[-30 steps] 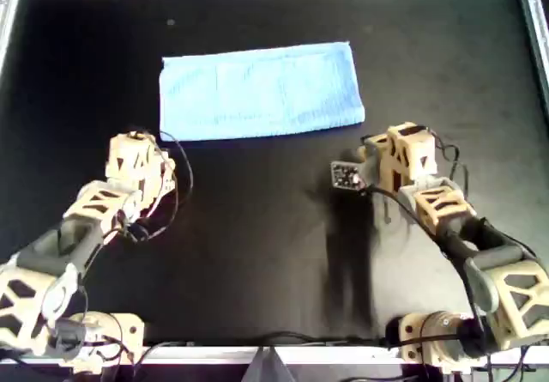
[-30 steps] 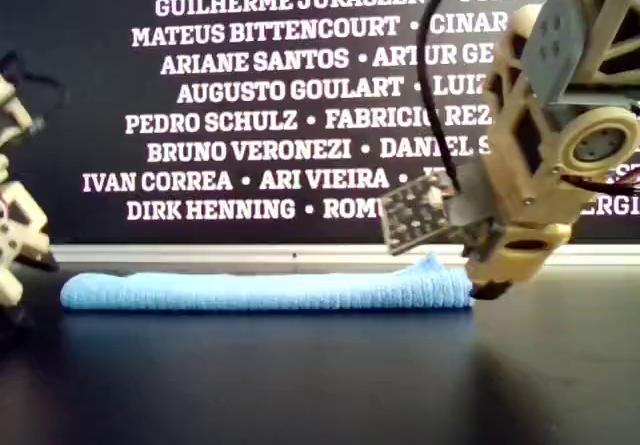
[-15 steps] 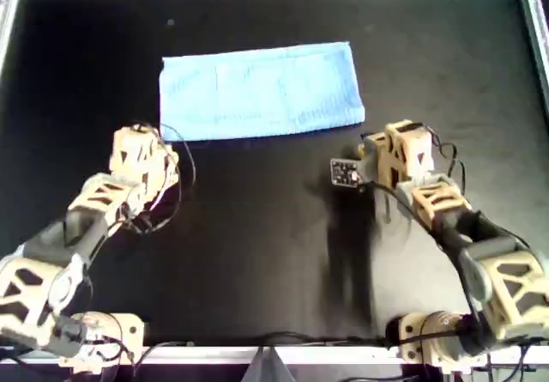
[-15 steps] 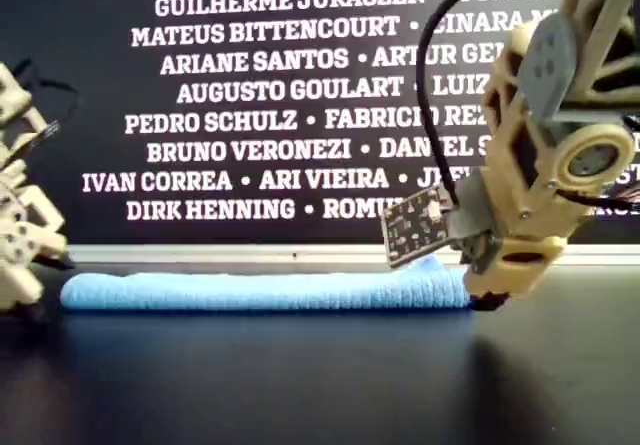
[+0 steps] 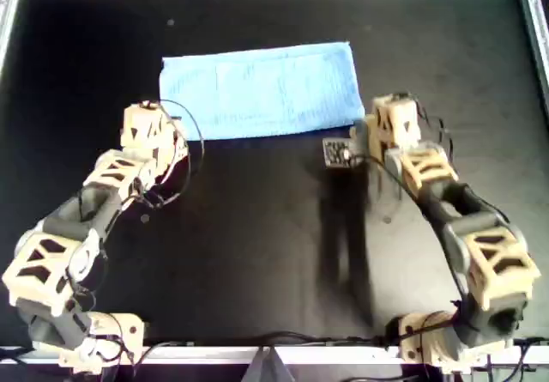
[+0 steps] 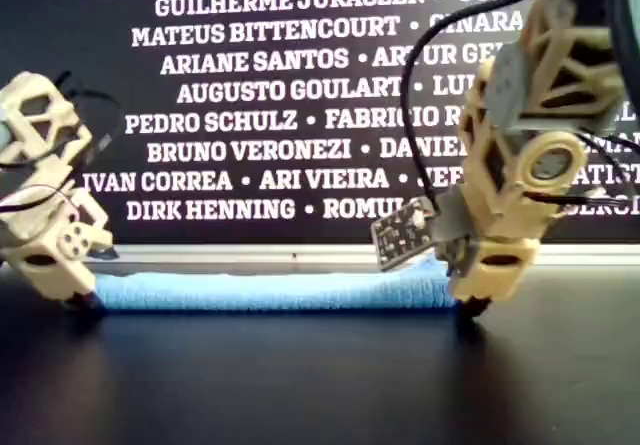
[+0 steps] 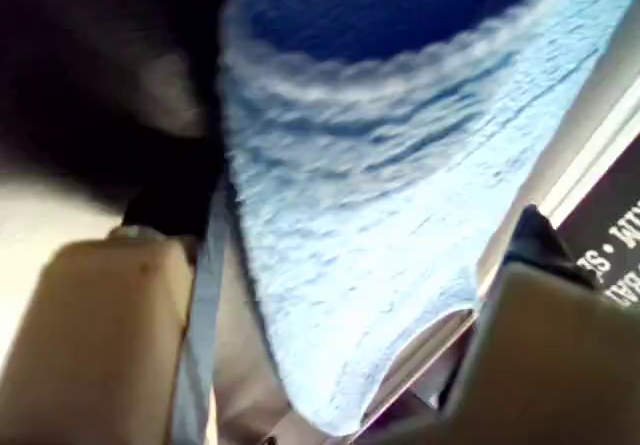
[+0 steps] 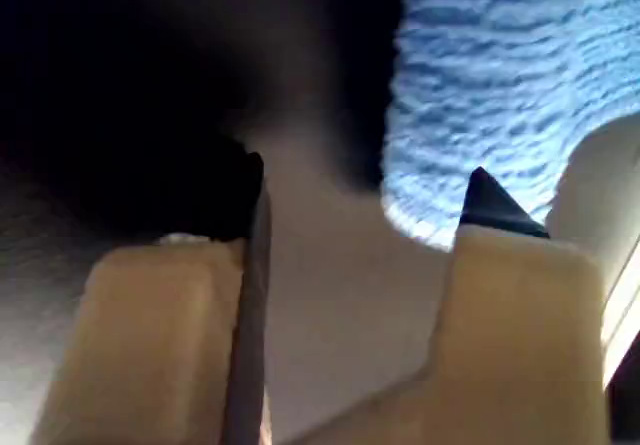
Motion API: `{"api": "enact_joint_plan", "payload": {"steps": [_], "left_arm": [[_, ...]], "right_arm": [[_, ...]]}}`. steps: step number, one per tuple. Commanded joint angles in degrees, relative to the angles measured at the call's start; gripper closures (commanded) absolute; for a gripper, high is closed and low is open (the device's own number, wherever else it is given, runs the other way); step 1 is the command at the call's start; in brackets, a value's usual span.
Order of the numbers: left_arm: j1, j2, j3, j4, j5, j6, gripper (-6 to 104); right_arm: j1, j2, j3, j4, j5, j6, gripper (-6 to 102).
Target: Fold a cloth
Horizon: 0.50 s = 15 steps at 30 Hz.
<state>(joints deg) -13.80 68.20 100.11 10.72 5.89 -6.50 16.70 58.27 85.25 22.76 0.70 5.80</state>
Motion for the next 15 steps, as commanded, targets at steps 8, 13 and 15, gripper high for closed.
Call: {"api": "enact_joint_plan", "payload": {"steps": [8,13,15], "left_arm": [[-0.44,-4.83,-7.56,0.26,-0.44,0.26,-1],[-0.44,-5.01,-7.73,0.26,-0.44,0.26,-1],[-0.44,-5.01,-7.47,0.35,-0.44,0.26,-1]], "right_arm": [[0.0,-7.12,-18.98,5.62,-0.53,-0.35,18],[0.0,-8.53,-21.18,5.62,-0.62,-0.35,18],[0.0,-8.53,-21.27,5.62,-0.62,-0.35,19]]}}
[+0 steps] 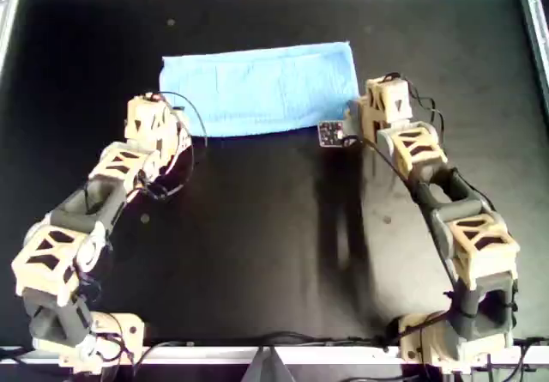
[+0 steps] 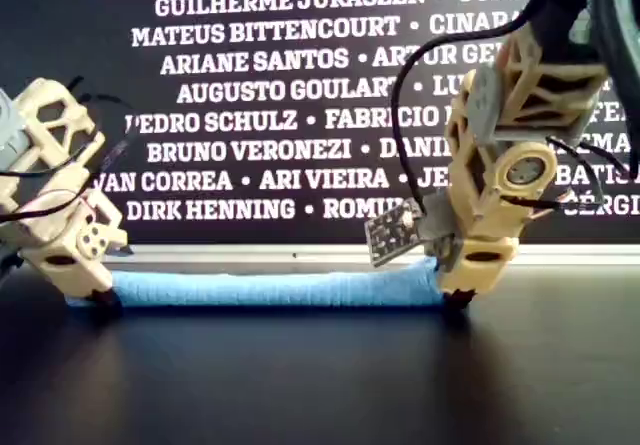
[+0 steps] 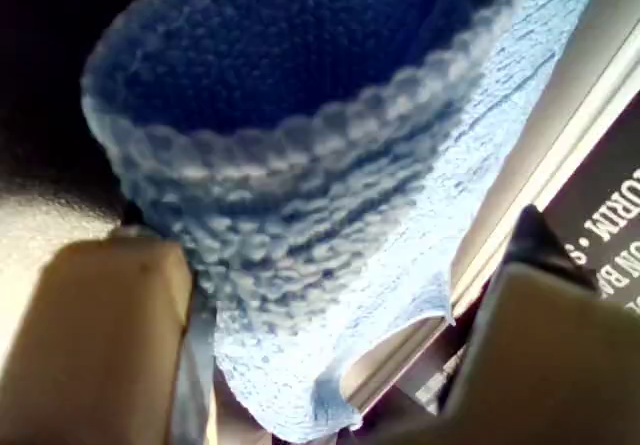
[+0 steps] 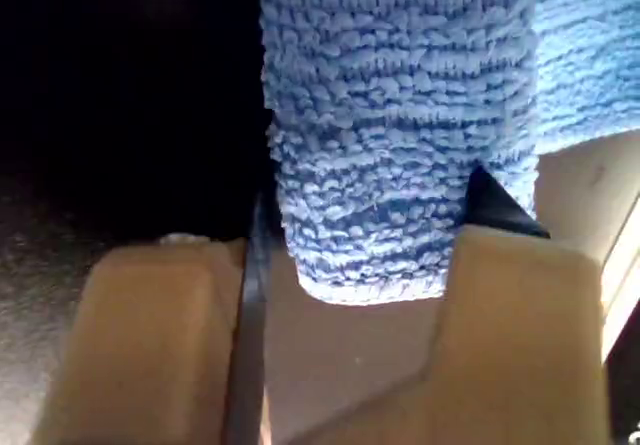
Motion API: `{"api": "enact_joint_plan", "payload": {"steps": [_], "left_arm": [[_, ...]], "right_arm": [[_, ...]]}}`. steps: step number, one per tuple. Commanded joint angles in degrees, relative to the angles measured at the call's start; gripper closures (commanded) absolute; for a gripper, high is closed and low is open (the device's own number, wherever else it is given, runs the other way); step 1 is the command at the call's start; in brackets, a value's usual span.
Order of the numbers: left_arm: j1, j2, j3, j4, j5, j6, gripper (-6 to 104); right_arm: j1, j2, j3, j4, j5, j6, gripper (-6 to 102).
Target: Fold a cloth
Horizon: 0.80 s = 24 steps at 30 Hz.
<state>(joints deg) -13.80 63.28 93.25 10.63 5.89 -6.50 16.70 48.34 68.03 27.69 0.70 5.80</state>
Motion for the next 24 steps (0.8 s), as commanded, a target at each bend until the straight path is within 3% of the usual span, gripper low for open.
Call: {"api": "enact_joint_plan", "payload": {"steps": [1,12,16,24], "left_arm": [[-0.44,-0.09,-0.62,0.62,-0.44,0.35,-1],[-0.35,0.79,0.44,0.7,-0.44,0.35,3],[-0.35,1.05,0.44,0.7,-0.35,0.35,22],[-0.44,1.14,-0.7,0.53,0.7,-0.62,76]], "right_arm": [[0.0,1.41,-4.04,0.7,-0.62,-0.35,20],[0.0,1.32,-4.04,0.7,-0.62,-0.26,41],[0.0,1.32,-4.04,0.62,-0.62,0.7,56],[0.0,1.41,-4.13,0.53,-0.62,0.79,89]]}}
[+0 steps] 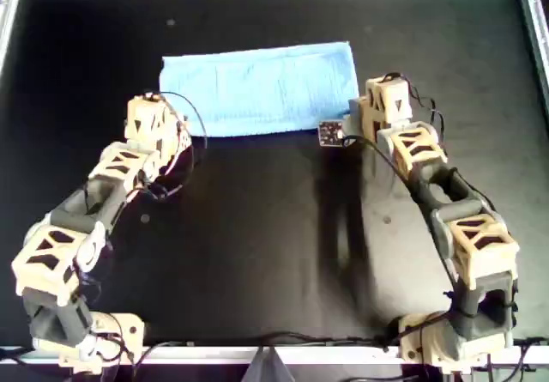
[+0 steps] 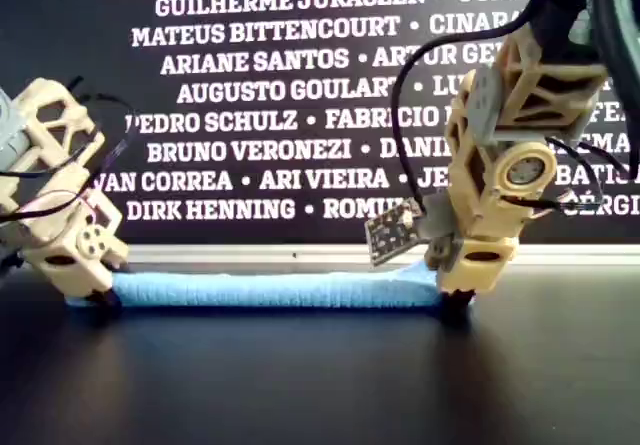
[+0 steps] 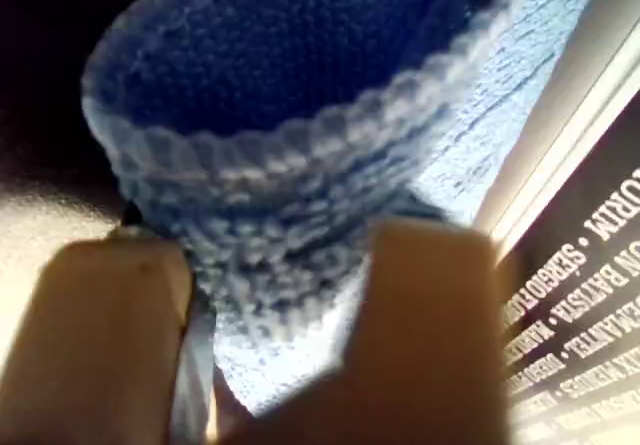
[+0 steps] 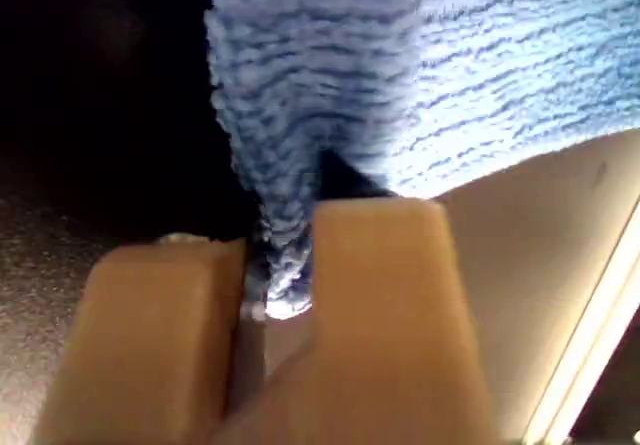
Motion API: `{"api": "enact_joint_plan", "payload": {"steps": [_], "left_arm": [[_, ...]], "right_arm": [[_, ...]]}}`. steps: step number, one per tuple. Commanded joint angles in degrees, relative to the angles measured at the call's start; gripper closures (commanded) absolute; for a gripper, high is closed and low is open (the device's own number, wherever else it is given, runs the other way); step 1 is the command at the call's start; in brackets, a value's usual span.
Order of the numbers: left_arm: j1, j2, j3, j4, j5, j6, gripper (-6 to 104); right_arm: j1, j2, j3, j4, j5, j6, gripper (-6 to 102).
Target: Fold a cloth
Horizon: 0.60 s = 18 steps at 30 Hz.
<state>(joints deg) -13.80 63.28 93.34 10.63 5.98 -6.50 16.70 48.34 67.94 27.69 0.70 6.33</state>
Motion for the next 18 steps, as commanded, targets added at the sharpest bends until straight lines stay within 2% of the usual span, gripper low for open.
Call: {"api": "enact_joint_plan", "payload": {"steps": [1,5,11,13,18], "left_arm": [[-0.44,1.14,-0.79,0.53,0.62,-0.62,82],[-0.44,1.05,-0.88,0.53,0.62,-0.7,101],[-0.44,1.23,-0.18,0.53,0.62,-0.7,99],[-0.44,1.32,0.18,0.53,0.62,-0.44,99],[-0.44,7.56,1.49,0.7,0.62,-0.09,99]], "right_arm": [[0.0,1.41,-4.04,0.53,-0.62,0.26,92],[0.0,1.49,-4.04,0.35,-0.62,0.26,97],[-0.88,2.9,-2.37,0.53,-0.62,0.26,97],[-1.41,3.16,-2.11,0.62,0.35,0.26,97],[-0.88,8.96,4.31,0.62,0.35,0.26,97]]}}
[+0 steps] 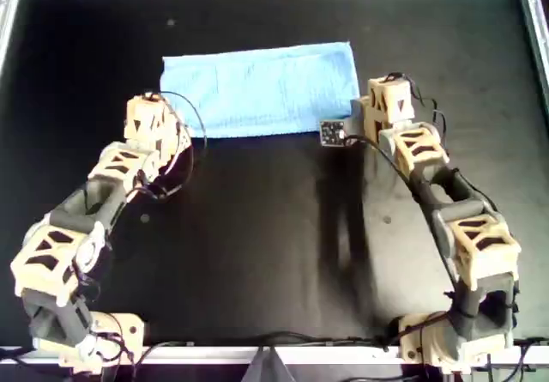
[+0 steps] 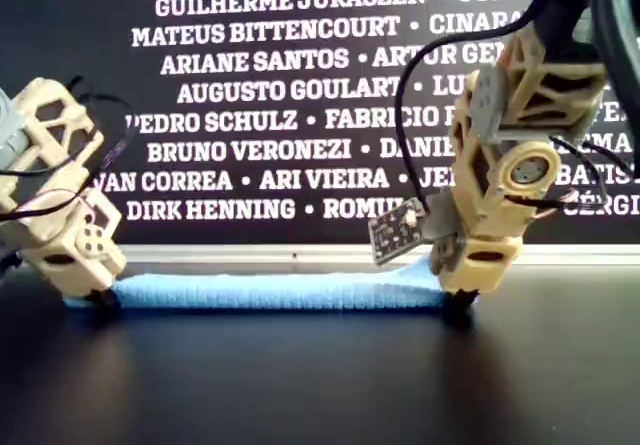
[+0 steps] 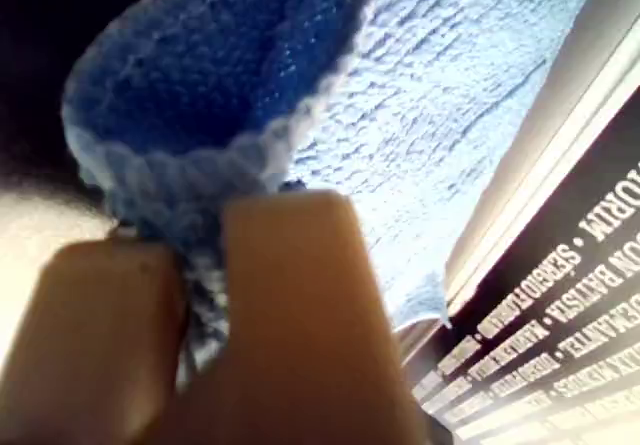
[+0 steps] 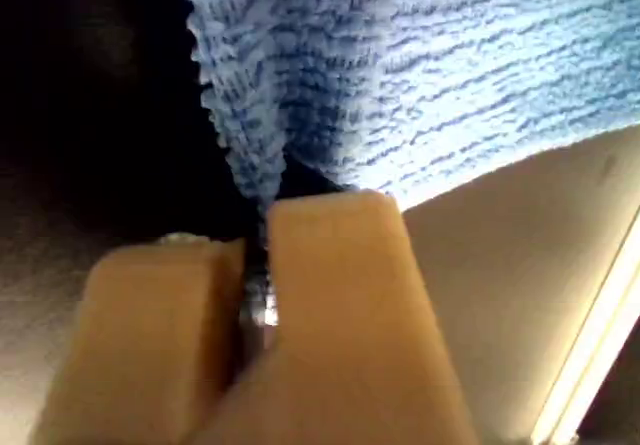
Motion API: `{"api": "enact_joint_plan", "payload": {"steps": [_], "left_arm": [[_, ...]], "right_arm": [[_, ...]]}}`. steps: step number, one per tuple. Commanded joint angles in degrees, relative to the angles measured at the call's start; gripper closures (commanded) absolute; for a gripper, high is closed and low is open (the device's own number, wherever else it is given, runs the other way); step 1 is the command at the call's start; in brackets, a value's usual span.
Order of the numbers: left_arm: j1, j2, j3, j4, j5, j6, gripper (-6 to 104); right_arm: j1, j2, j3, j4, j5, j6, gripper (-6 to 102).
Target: Fold a cloth
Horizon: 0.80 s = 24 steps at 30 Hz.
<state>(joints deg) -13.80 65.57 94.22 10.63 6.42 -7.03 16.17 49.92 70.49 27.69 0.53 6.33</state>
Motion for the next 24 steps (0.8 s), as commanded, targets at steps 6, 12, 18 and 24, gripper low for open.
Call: {"api": "enact_joint_plan", "payload": {"steps": [6,12,18,24], "left_arm": [[-1.32,16.0,8.88,0.7,0.18,0.0,99],[-1.41,23.91,17.4,0.7,0.26,-0.09,99],[-1.49,33.31,26.98,0.7,0.26,-0.09,99],[-1.49,39.73,35.86,0.7,0.26,-0.09,99]], "right_arm": [[-1.32,18.81,12.66,0.62,0.62,0.35,97],[-1.23,29.53,24.7,0.62,0.18,0.35,97],[-0.44,41.75,37.35,0.53,-0.26,0.35,97],[-0.35,51.59,49.39,0.53,-0.35,0.35,97]]}}
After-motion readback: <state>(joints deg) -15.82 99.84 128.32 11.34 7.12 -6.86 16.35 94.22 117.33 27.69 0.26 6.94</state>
